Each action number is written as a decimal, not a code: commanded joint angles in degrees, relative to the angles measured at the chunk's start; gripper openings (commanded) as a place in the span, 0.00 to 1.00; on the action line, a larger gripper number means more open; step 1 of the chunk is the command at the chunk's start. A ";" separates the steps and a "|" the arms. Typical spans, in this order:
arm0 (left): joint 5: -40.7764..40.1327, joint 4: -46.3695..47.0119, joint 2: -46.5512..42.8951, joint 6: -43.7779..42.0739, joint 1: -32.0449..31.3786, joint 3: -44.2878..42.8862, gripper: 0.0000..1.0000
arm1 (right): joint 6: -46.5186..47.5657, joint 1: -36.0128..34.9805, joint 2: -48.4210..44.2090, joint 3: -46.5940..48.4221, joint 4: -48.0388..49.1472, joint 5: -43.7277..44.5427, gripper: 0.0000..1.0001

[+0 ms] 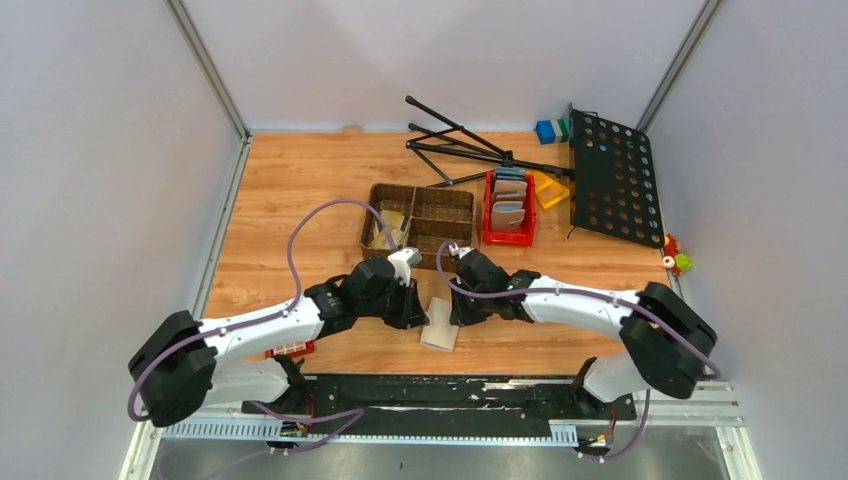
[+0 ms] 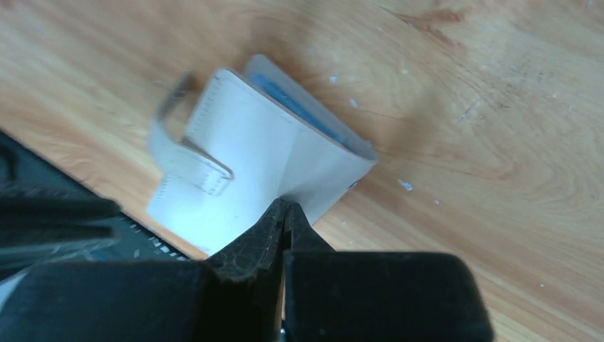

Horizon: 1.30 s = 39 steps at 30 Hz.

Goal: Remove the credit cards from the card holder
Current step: Close the card holder at the center of the board.

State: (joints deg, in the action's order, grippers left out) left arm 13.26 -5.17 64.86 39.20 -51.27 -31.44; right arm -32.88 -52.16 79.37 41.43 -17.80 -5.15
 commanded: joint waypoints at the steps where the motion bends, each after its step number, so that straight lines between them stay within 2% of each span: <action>1: -1.31 4.90 4.56 0.28 -0.68 -2.02 0.17 | 0.45 0.13 6.48 3.17 -2.22 4.23 0.00; 5: -4.02 4.91 8.29 0.10 -0.66 -2.10 0.17 | 0.90 0.11 7.27 3.78 -2.35 4.89 0.00; 10: -5.17 6.92 12.28 0.00 -0.68 -2.55 0.17 | 3.21 0.09 0.61 1.92 -0.87 0.43 0.00; 12: -5.26 7.08 13.54 -0.03 -0.68 -3.10 0.17 | 4.13 -0.27 -2.58 0.99 -0.33 -3.84 0.00; 15: -5.58 7.16 14.80 0.00 -0.63 -3.38 0.17 | 4.60 -2.28 -6.19 -0.19 -0.75 -4.28 0.00; 20: -5.70 7.58 15.78 0.35 -0.68 -3.26 0.17 | 4.14 -3.70 -4.83 -1.87 -1.66 -4.30 0.00; 31: -5.48 7.46 13.83 1.03 -0.66 -2.45 0.16 | 4.47 -6.22 7.55 6.06 -10.38 3.24 0.00; 34: -5.59 6.77 12.30 1.03 -0.67 -2.24 0.16 | 4.71 -6.37 5.76 5.99 -10.99 4.56 0.00; 39: -7.73 2.27 7.40 -0.10 -0.67 -2.99 0.16 | 5.34 -6.29 -3.79 3.70 -10.03 6.11 0.00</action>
State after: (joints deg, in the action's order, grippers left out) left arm 8.03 0.08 77.34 39.77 -51.68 -32.80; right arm -29.08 -58.24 83.57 45.25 -28.23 -2.26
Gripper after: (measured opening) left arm 0.162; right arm 0.007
